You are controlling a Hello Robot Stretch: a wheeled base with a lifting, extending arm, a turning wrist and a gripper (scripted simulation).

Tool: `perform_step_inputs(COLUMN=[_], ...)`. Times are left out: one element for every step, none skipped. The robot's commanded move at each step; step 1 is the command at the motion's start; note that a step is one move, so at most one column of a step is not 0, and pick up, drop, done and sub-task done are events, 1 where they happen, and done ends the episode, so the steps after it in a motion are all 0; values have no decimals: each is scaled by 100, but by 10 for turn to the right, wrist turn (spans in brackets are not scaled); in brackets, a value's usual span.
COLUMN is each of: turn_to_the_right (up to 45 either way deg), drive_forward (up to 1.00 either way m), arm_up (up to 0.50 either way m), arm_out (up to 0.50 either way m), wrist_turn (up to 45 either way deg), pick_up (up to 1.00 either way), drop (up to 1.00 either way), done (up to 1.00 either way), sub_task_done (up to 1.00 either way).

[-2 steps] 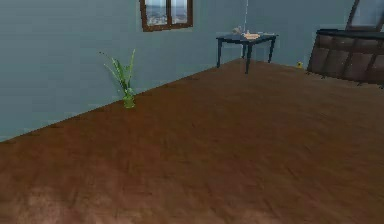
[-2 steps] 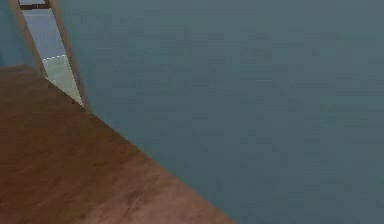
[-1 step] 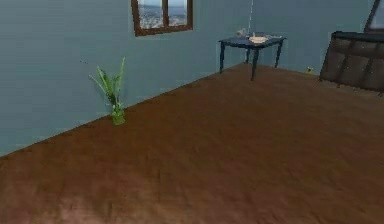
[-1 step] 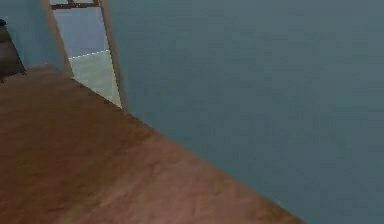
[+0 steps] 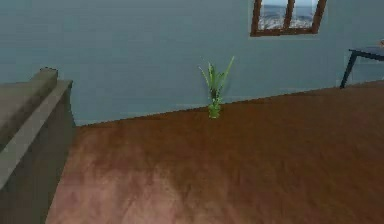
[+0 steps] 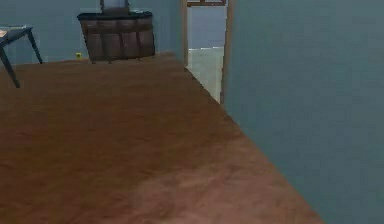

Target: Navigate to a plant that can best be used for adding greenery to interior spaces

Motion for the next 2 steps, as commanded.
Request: perform_step_inputs(turn_to_the_right=[0, -60], drive_forward=[100, 0], arm_up=[0, 0], arm_out=[0, 0], wrist_turn=[0, 0], pick_up=[0, 0], drop=[0, 0], done=[0, 0], sub_task_done=[0, 0])
